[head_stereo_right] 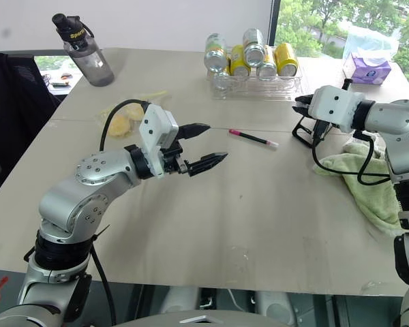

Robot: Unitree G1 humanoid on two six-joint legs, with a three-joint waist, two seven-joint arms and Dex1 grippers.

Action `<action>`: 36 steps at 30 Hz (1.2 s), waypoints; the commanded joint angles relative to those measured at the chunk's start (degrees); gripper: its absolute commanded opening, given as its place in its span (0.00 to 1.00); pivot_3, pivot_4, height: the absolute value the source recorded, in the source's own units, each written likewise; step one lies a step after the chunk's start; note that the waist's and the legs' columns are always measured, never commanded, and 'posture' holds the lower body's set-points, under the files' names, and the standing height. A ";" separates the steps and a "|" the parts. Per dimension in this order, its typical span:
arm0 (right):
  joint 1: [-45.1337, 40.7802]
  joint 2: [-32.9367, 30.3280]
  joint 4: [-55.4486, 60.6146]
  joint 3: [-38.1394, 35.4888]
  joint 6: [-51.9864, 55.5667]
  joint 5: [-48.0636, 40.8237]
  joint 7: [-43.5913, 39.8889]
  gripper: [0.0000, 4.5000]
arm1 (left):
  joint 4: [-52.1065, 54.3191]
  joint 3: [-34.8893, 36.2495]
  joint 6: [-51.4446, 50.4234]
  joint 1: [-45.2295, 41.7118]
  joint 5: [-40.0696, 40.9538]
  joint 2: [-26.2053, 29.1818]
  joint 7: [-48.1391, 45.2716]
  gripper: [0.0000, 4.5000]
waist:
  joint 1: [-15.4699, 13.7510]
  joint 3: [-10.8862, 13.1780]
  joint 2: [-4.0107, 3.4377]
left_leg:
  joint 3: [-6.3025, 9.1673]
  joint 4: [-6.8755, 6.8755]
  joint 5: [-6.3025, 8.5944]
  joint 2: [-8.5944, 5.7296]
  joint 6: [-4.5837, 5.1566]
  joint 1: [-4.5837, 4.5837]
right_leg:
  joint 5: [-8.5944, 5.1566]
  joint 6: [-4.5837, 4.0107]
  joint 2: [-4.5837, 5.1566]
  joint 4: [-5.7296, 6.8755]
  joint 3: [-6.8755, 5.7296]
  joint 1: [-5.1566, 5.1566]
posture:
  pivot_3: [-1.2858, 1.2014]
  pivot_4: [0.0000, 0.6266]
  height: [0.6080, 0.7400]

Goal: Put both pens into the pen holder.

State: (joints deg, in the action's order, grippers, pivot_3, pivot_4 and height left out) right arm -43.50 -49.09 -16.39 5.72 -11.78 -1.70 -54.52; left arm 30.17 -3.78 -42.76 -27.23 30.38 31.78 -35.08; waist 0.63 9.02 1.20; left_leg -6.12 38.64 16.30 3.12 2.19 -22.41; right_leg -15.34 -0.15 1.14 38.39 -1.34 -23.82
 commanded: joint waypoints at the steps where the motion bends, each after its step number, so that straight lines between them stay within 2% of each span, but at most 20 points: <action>1: -2.44 0.29 -4.60 -2.28 -3.90 0.92 1.85 0.00 | 0.91 1.16 1.19 -1.18 -0.27 -0.22 0.48 0.92 | -0.01 0.01 -0.02 | 0.00 0.03 0.00 0.00 0.00 0.00 | 0.00 0.00 0.00 0.03 0.00 0.00 | 0.52 0.24 0.99; 10: -5.44 2.09 -16.43 -1.89 -10.03 3.81 4.79 0.00 | 1.08 2.20 0.50 -1.32 0.63 -1.03 1.69 0.92 | 0.08 0.02 -0.04 | 0.00 0.23 0.00 0.01 0.00 0.01 | 0.00 0.00 0.00 0.21 0.02 0.00 | 0.52 0.24 0.99; 13: -6.62 2.62 -20.13 -1.73 -11.69 4.66 5.83 0.33 | 0.85 3.32 -0.19 -1.77 1.78 -2.39 2.71 0.93 | 0.07 0.03 -0.05 | -0.01 0.39 0.00 0.01 -0.01 0.00 | 0.00 0.00 0.01 0.34 0.02 0.01 | 0.52 0.24 0.99; 14: -6.85 2.75 -20.95 -1.69 -12.04 4.75 5.90 0.35 | 0.89 3.40 -0.35 -1.81 1.86 -2.51 2.82 0.93 | 0.06 0.03 -0.05 | 0.00 0.42 0.00 0.02 -0.01 -0.01 | 0.00 0.00 0.01 0.36 0.02 0.01 | 0.52 0.24 0.99; 15: -6.97 2.81 -21.55 -1.62 -12.37 4.91 5.98 0.48 | 0.96 3.39 -0.46 -1.77 1.89 -2.48 2.91 0.93 | 0.06 0.03 -0.05 | 0.00 0.44 0.00 0.02 -0.01 0.00 | 0.00 0.00 0.01 0.38 0.02 0.01 | 0.52 0.24 0.99; 18: -7.11 2.91 -22.54 -1.78 -13.07 5.13 6.35 0.77 | 1.15 3.30 -0.50 -1.41 1.90 -2.28 3.07 0.93 | 0.07 0.03 -0.05 | -0.01 0.46 0.00 0.02 -0.01 0.01 | 0.00 0.00 0.01 0.43 0.04 0.01 | 0.52 0.24 0.99; 19: -7.28 2.93 -22.82 -1.98 -13.24 5.05 6.53 0.93 | 1.06 3.24 -0.47 -1.42 1.86 -2.26 3.07 0.93 | 0.07 0.03 -0.05 | 0.00 0.47 0.00 0.02 -0.01 0.01 | 0.00 0.00 0.01 0.44 0.04 0.01 | 0.52 0.24 0.99; 20: -7.39 2.94 -22.88 -2.25 -13.29 4.83 6.69 0.99 | 0.98 3.20 -0.46 -1.46 1.82 -2.26 3.07 0.93 | 0.07 0.03 -0.06 | -0.01 0.48 0.00 0.02 -0.01 0.01 | 0.00 0.00 0.01 0.45 0.04 0.01 | 0.52 0.24 0.99; 25: -7.49 4.12 -19.22 -4.76 -10.15 0.05 5.89 0.99 | 0.69 2.93 -0.38 -1.50 1.72 -2.33 2.97 0.93 | 0.10 0.03 -0.06 | 0.00 0.49 0.00 0.03 -0.01 0.01 | 0.00 0.00 0.01 0.46 0.04 0.01 | 0.52 0.24 0.99; 29: -1.88 4.69 -7.07 -6.75 5.66 -12.09 -3.00 0.99 | -0.02 3.11 0.33 -1.43 2.02 -3.02 2.72 0.93 | 0.02 0.04 -0.07 | 0.00 0.49 -0.01 0.04 -0.01 0.01 | 0.00 0.00 0.01 0.47 0.04 0.01 | 0.52 0.24 0.99; 31: 4.28 2.19 1.50 -6.43 15.07 -15.48 -6.43 0.99 | -0.39 3.74 0.92 -0.95 2.24 -3.14 2.33 0.93 | -0.45 0.03 -0.07 | 0.04 0.51 -0.01 0.06 -0.01 -0.01 | 0.00 0.00 0.01 0.46 0.02 0.03 | 0.52 0.24 0.99; 36: 12.60 0.66 12.16 -8.40 26.61 -19.15 -6.15 0.99 | -0.90 4.67 1.85 1.61 1.67 -1.40 0.46 0.93 | -0.87 0.05 -0.11 | 0.14 0.55 0.00 0.03 0.00 -0.06 | -0.01 0.01 0.08 0.46 -0.10 0.08 | 0.52 0.24 0.99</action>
State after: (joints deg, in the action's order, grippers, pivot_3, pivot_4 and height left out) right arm -30.41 -46.97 -8.99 0.10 12.07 -18.72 -60.84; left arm 28.23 -0.35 -42.47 -25.77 31.70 29.86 -33.72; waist -0.24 9.07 1.09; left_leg -5.99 39.19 16.30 3.14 2.19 -22.45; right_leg -15.34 -0.14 1.21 38.87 -1.44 -23.75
